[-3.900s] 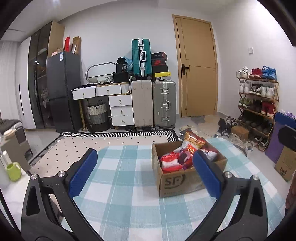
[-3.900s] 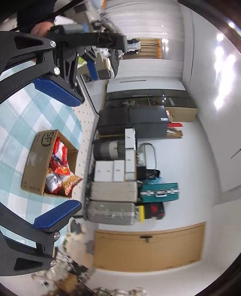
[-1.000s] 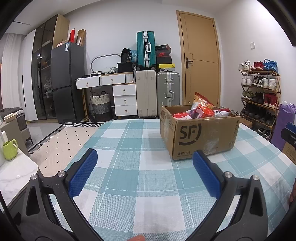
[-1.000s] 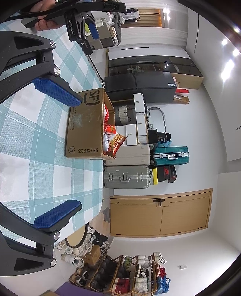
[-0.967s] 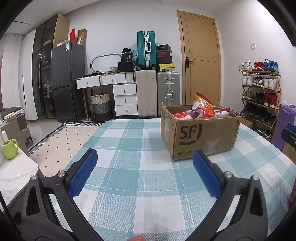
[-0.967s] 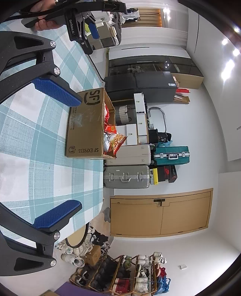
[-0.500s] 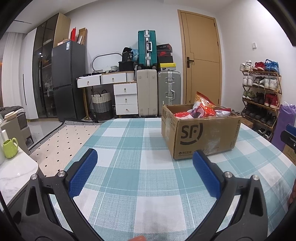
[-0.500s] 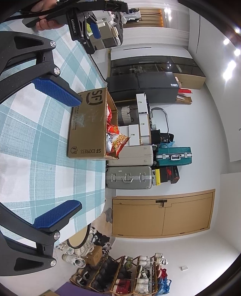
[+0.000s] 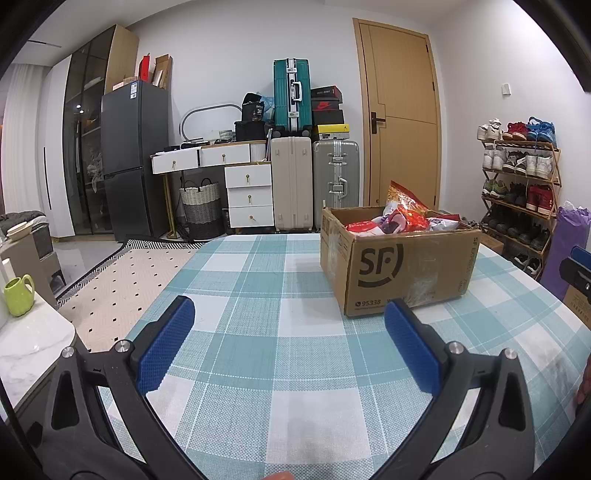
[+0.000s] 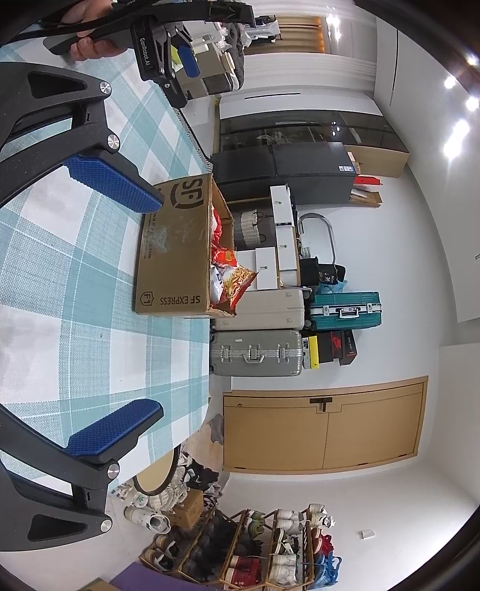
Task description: Organize snacks
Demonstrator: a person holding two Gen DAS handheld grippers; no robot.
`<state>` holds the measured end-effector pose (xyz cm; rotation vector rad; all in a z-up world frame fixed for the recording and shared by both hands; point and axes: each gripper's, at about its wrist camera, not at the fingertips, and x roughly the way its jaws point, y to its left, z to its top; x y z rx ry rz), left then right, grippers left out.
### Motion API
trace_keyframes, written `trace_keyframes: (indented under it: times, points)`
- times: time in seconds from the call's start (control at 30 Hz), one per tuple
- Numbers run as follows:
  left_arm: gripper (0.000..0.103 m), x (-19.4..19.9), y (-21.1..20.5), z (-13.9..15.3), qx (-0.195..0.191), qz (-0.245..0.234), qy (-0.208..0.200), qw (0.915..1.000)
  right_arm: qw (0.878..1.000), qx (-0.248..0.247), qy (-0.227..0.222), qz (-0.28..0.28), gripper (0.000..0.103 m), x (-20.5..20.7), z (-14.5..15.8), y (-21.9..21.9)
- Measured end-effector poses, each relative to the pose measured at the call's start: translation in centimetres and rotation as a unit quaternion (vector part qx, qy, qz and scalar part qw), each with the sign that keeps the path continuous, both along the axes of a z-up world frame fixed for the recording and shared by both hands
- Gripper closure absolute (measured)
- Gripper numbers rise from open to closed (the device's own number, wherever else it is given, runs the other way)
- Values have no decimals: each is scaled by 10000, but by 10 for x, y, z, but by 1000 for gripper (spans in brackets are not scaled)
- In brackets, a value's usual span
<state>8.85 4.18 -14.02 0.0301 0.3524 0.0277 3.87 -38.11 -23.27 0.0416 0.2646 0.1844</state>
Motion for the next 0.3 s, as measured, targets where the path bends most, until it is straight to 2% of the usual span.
trace_keyframes:
  times: [0.3]
  points:
    - [0, 0, 2, -4, -29, -23, 3, 10000, 10000, -17, 49, 20, 0, 2, 0, 1]
